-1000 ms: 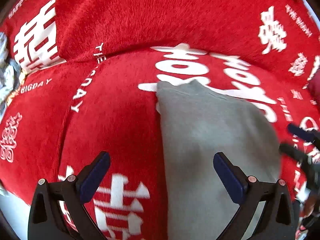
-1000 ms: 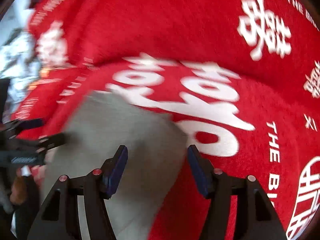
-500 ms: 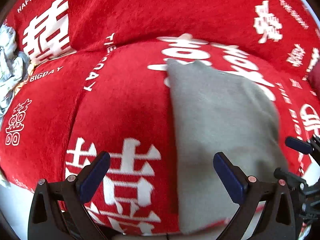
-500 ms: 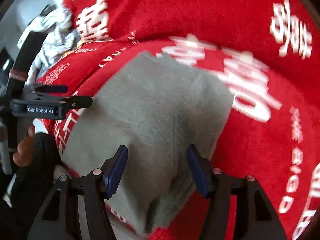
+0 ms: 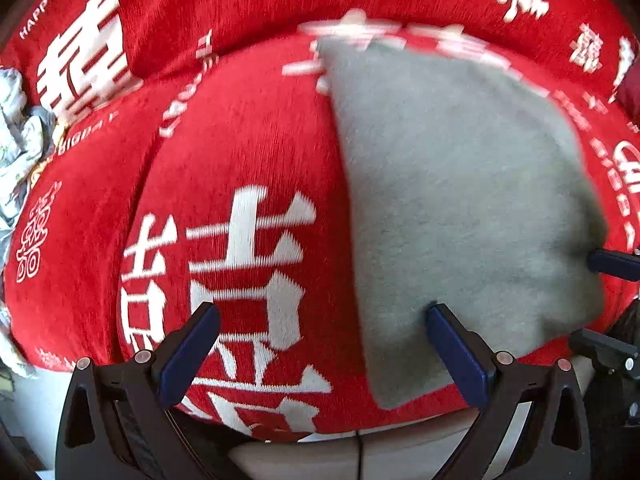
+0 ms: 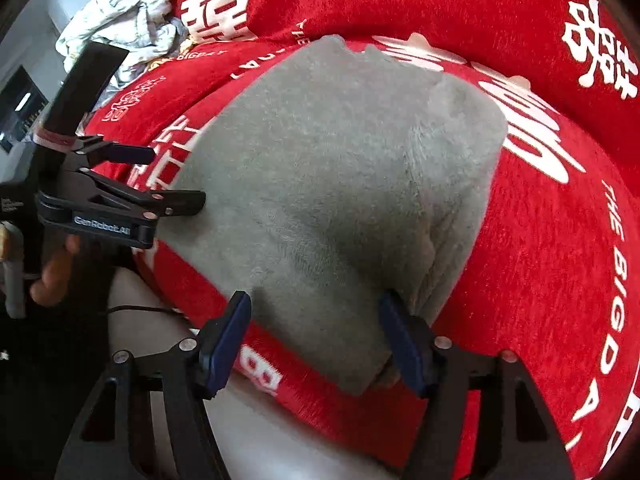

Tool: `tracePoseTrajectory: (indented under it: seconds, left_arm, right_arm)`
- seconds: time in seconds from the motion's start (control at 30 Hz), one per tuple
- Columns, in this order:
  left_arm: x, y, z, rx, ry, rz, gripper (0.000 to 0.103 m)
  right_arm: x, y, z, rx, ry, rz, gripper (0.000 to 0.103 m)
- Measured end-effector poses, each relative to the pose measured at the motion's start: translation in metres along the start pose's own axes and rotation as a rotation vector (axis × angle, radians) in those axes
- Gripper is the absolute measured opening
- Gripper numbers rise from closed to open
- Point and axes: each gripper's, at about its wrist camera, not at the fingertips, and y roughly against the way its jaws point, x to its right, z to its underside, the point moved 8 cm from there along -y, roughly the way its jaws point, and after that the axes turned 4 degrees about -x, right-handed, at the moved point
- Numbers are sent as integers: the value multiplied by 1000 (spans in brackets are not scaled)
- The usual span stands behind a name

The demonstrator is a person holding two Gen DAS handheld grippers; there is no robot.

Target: Fold small clothes

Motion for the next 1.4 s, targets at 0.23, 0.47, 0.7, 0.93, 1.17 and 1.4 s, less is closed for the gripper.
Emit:
tracePoseTrajectory:
  seconds: [0.23, 0.47, 0.7, 0.93, 1.17, 1.4]
  left_arm:
    - [0, 2, -39, 43, 70, 38, 103]
    - [-5, 5, -55, 20, 88, 59, 103]
    - [-6, -14, -99, -3, 91, -18, 103]
    - [7, -36, -111, -20, 69, -8, 103]
    - [13, -55, -137, -33, 69, 20, 103]
    - [15, -62, -160, -55, 80, 40, 103]
  right_arm:
    - [4, 22, -42, 124, -15, -28, 73]
    - [20, -7, -51, 28, -59, -19, 75]
    - [29, 8, -82, 64, -23, -13, 75]
    - [58, -25, -96, 4, -56, -3, 75]
    - [71, -41, -128, 9, -20, 30, 74]
    - [99, -59, -154, -16, -68, 43, 77]
